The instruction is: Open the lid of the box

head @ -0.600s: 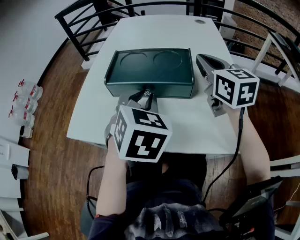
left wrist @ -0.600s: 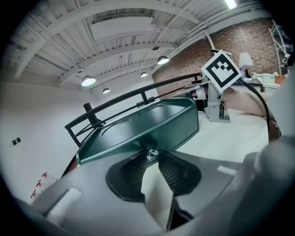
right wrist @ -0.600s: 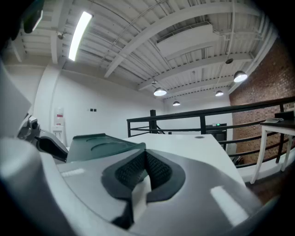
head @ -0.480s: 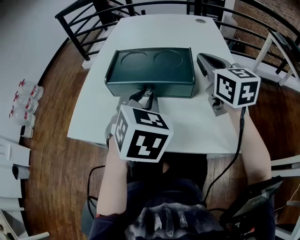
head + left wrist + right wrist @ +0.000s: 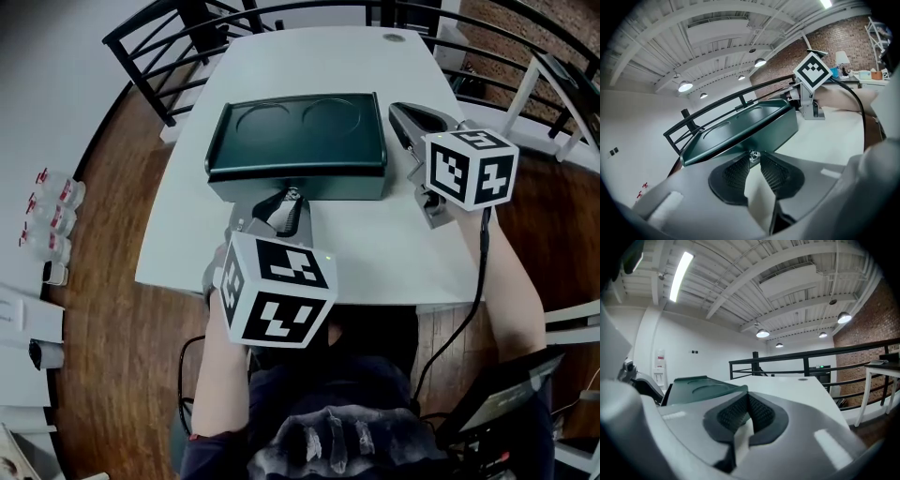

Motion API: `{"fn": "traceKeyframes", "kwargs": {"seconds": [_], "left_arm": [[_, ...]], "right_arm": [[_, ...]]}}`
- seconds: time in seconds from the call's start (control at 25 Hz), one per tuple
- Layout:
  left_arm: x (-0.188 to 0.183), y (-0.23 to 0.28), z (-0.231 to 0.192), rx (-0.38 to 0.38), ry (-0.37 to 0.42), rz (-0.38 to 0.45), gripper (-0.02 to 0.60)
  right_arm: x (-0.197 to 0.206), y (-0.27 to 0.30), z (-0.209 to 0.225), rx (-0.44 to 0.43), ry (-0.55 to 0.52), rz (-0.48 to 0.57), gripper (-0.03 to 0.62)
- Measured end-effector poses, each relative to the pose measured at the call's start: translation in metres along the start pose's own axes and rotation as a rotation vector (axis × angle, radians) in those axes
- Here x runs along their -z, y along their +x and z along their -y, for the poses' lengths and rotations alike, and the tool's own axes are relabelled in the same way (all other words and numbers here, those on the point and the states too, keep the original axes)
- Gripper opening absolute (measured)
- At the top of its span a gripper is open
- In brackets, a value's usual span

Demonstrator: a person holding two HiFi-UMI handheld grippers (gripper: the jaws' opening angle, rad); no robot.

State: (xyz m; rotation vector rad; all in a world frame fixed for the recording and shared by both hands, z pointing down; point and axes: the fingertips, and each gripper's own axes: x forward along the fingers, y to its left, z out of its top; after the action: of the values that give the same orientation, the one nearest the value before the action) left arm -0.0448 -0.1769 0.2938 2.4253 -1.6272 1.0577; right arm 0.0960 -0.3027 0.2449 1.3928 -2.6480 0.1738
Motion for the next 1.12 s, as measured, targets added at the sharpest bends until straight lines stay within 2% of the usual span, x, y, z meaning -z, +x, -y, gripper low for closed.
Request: {"fn": "traceKeyframes", "kwargs": {"seconds": [0.48, 0.68, 1.12], "left_arm": [[0.027, -0.04, 0.011, 0.063, 0.124, 0.02, 0.087], [0.033, -0.049, 0.019, 0.129, 0.132, 0.035, 0.086], [0.038, -0.072, 0.035, 0.173, 0.174, 0.055, 0.084]], "right_arm": [[0.001, 0.004, -0.006, 0.013, 0.002, 0.003, 0.003], [0.003, 0.002, -0.006, 0.002, 0.002, 0.003, 0.003], [0.0, -0.001, 0.001, 0.002, 0.003, 0.001, 0.003]]}}
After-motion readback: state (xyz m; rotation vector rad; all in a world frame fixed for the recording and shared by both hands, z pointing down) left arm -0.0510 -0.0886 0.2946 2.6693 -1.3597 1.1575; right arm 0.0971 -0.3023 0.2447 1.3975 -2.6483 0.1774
